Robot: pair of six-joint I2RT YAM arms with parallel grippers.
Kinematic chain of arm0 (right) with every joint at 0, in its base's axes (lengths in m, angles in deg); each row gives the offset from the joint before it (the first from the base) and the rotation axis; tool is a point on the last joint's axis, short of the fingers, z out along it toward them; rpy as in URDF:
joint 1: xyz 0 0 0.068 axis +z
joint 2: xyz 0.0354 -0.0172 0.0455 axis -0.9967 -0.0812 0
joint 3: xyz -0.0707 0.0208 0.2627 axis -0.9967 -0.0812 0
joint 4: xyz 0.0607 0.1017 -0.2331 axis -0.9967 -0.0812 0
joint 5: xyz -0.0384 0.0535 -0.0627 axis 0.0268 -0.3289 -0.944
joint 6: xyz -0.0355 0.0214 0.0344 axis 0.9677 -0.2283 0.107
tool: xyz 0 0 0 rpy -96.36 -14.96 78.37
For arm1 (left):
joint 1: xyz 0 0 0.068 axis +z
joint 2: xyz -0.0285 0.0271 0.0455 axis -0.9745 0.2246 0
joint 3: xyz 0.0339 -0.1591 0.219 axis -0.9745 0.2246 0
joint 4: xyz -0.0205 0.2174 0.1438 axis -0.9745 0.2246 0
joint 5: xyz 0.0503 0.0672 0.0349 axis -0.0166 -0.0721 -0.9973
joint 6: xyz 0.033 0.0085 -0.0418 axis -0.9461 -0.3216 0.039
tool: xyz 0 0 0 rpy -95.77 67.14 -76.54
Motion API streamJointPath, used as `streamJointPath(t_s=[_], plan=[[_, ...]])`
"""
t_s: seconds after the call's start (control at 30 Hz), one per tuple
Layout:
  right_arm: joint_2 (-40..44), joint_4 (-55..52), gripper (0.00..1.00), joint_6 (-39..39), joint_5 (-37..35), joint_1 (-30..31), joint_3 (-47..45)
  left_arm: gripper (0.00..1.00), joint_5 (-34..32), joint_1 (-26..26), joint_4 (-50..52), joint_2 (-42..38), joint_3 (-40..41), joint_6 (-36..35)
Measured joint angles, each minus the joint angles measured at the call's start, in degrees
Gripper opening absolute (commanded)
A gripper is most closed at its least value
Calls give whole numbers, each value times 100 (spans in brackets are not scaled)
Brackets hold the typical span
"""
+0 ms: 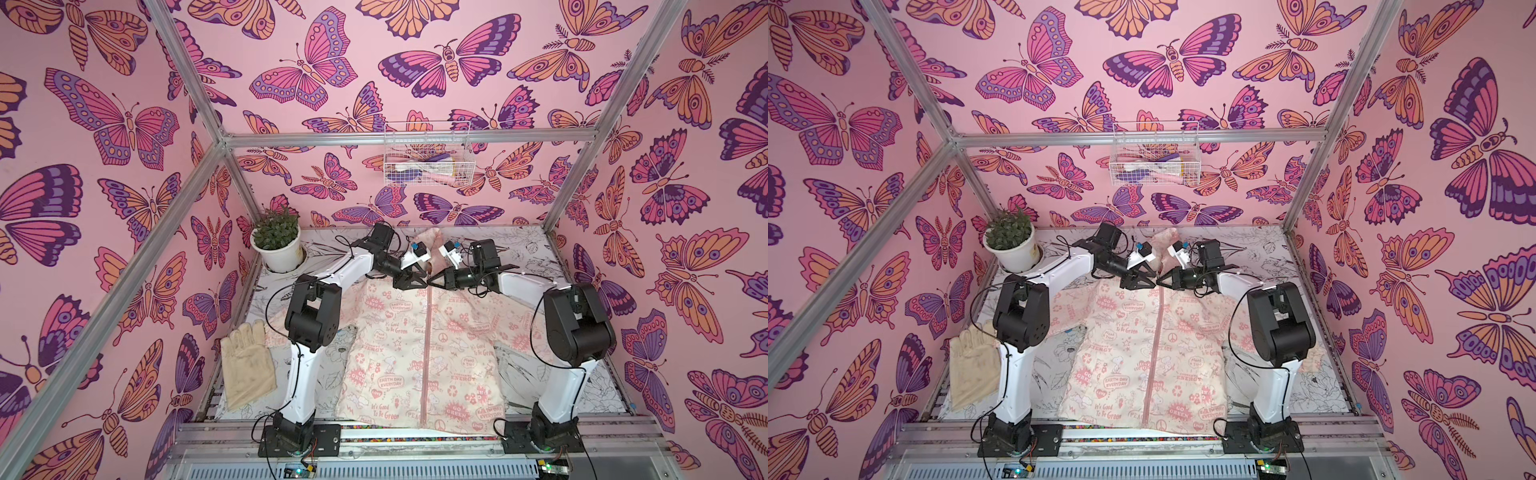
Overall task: Unzip the jacket
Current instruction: Unzip the zipper on the jacket.
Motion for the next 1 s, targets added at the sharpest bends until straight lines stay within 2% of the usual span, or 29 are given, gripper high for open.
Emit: streamJointPath(t_s=[0.07, 0.2, 0.53, 0.83, 0.93, 1.0], plan=[[-2, -76, 0, 48, 24, 2, 0, 58, -46, 11, 2, 17, -111, -35], [-2, -227, 0, 140, 44, 2, 2, 72, -103, 55, -7, 94, -304, -90], [0, -468, 0, 299, 92, 2, 81, 61, -227, 92, 568, 667, -944, -415], [-2, -629, 0, 413, 122, 4, 170, 42, -238, 0, 973, 828, -1237, -640], [-2, -664, 0, 417, 122, 4, 186, 27, -219, -20, 1082, 831, -1296, -732], [-2, -734, 0, 420, 120, 4, 221, 12, -216, -35, 1185, 841, -1351, -793]])
